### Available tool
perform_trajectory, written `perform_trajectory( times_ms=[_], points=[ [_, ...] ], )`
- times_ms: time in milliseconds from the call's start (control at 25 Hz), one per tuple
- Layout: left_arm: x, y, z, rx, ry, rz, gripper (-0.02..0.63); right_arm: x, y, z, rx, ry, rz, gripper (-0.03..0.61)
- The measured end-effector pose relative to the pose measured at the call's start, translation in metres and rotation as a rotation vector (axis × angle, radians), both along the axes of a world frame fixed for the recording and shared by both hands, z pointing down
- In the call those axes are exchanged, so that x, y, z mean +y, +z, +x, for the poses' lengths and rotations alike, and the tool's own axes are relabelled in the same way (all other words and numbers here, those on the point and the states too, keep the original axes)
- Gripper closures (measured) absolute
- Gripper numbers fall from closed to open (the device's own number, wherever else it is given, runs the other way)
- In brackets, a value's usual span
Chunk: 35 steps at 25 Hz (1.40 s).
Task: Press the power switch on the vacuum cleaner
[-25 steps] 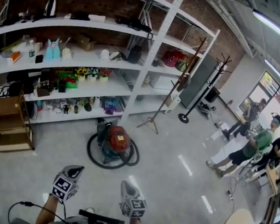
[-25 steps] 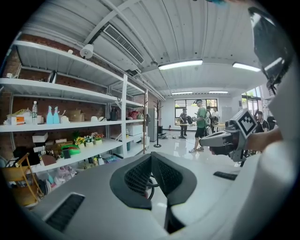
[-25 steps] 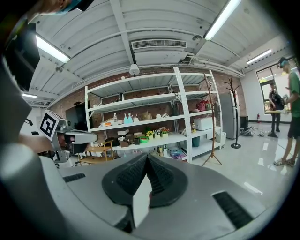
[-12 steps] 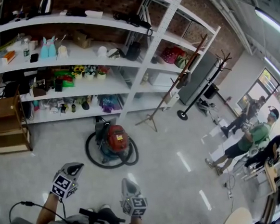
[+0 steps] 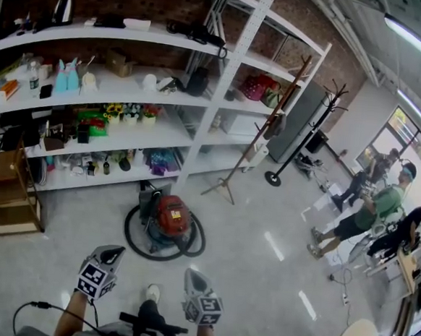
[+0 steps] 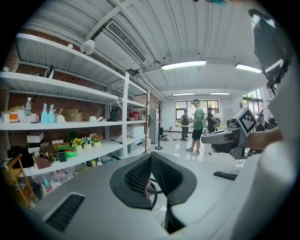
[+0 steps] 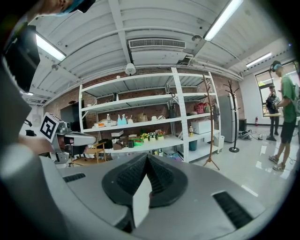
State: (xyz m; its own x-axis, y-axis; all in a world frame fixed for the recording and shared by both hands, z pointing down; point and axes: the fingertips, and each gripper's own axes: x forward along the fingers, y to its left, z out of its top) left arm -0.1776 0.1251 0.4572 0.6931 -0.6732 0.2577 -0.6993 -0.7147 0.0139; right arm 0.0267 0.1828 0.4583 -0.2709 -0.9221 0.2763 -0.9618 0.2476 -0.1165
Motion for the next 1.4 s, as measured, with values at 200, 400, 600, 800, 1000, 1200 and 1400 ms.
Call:
perform_trajectory(
  times_ms=[200, 400, 600, 800, 1000, 1200, 1400],
  points=[
    [-0.031, -0.003, 0.015, -0.002, -0.017, 0.002, 0.620, -0.035, -0.002, 0.013, -0.003, -0.016, -0.004, 0.568],
    [-0.064, -0.002, 0.029, -0.005, -0.022, -0.004, 0.620, -0.071, -0.006, 0.023, -0.005, -0.037, 0.003, 0.568],
    [-0.093, -0.007, 0.051, -0.006, -0.021, -0.008, 0.620, -0.101, -0.006, 0.039, -0.015, -0.051, -0.020, 0.568],
    [-0.118, -0.008, 0.066, -0.018, -0.035, -0.013, 0.620, -0.125, 0.002, 0.053, -0.031, -0.058, -0.033, 0.568],
    [-0.143, -0.004, 0.086, -0.037, -0.040, -0.027, 0.620, -0.154, 0.002, 0.075, -0.037, -0.075, -0.036, 0.568],
    [-0.165, -0.004, 0.102, -0.050, -0.046, -0.029, 0.620, -0.178, 0.005, 0.093, -0.050, -0.080, -0.041, 0.568],
    [-0.183, -0.005, 0.113, -0.061, -0.064, -0.033, 0.620, -0.200, 0.007, 0.106, -0.055, -0.092, -0.043, 0.568]
  ],
)
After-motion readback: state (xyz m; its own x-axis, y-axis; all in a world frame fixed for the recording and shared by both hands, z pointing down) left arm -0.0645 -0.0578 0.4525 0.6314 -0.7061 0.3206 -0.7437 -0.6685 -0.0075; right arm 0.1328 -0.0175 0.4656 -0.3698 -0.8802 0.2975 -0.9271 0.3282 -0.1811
